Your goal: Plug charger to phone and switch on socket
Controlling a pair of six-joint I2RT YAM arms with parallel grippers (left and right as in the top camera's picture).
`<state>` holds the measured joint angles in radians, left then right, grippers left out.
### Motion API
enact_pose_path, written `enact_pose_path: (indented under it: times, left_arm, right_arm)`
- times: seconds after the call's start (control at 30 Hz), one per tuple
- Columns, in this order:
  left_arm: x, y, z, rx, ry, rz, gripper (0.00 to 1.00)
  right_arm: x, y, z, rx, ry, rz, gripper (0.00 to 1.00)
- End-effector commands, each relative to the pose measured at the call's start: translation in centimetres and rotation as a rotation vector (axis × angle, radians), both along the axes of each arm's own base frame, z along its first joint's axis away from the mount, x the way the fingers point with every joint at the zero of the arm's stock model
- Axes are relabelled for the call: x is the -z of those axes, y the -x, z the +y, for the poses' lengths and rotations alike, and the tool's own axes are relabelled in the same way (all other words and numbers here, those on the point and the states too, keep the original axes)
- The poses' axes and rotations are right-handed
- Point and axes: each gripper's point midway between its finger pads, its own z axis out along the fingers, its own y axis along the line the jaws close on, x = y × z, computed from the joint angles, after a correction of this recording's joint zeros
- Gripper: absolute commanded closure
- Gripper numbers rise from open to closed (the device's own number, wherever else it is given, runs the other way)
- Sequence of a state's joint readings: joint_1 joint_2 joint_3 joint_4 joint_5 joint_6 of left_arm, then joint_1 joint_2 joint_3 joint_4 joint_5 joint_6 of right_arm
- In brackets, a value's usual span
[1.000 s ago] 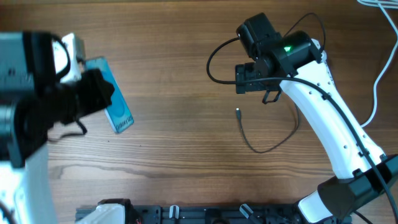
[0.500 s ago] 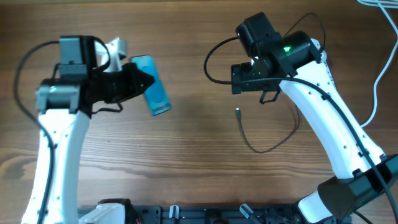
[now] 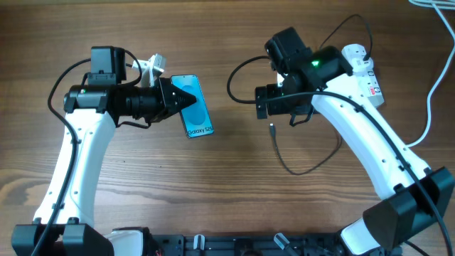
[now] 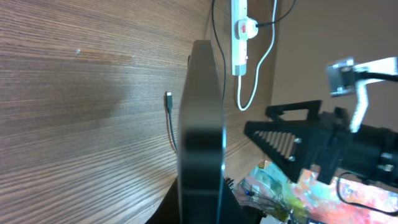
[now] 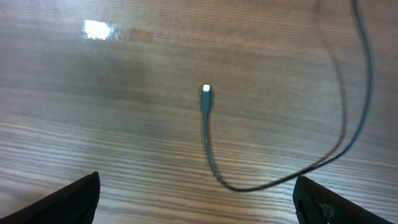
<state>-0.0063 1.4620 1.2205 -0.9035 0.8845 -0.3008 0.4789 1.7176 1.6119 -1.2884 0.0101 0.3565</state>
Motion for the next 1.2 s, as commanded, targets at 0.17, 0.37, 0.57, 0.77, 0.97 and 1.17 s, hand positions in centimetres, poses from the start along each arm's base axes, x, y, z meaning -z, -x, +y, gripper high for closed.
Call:
enact_pose_path:
  times: [0.17, 0.37, 0.57, 0.77, 0.97, 1.17]
  left_arm:
    - [-1.1, -0.7, -0.6, 0.023, 0.02, -0.08, 0.96]
    - [-0.9, -1.0, -0.3, 0.028, -0.005, -0.106, 0.96]
    - [0.1, -2.2, 2.6, -0.061, -0.077, -0.103, 0.96]
    - [0.7, -2.8, 5.1, -0.134, -0.068, -0.062, 0.96]
    - [1.7, -3.1, 5.2, -0.135, -0.066, -0.032, 0.96]
    - [2.8, -3.7, 4.5, -0.095, -0.005, -0.007, 0.96]
  right_arm:
    - [4.9, 1.9, 0.1, -0.023, -0.003, 0.099, 0.0]
    - [6.9, 2.0, 1.1, -0.031, -0.059, 0.104, 0.02]
    - [9.0, 2.7, 0.7, -0.005, -0.051, 0.12, 0.12]
    - [11.4, 3.5, 0.2, 0.023, -0.046, 0.134, 0.13]
    - [12.7, 3.2, 0.6, 0.042, -0.074, 0.105, 0.14]
    - [13.1, 3.2, 0.4, 0.054, -0.073, 0.102, 0.14]
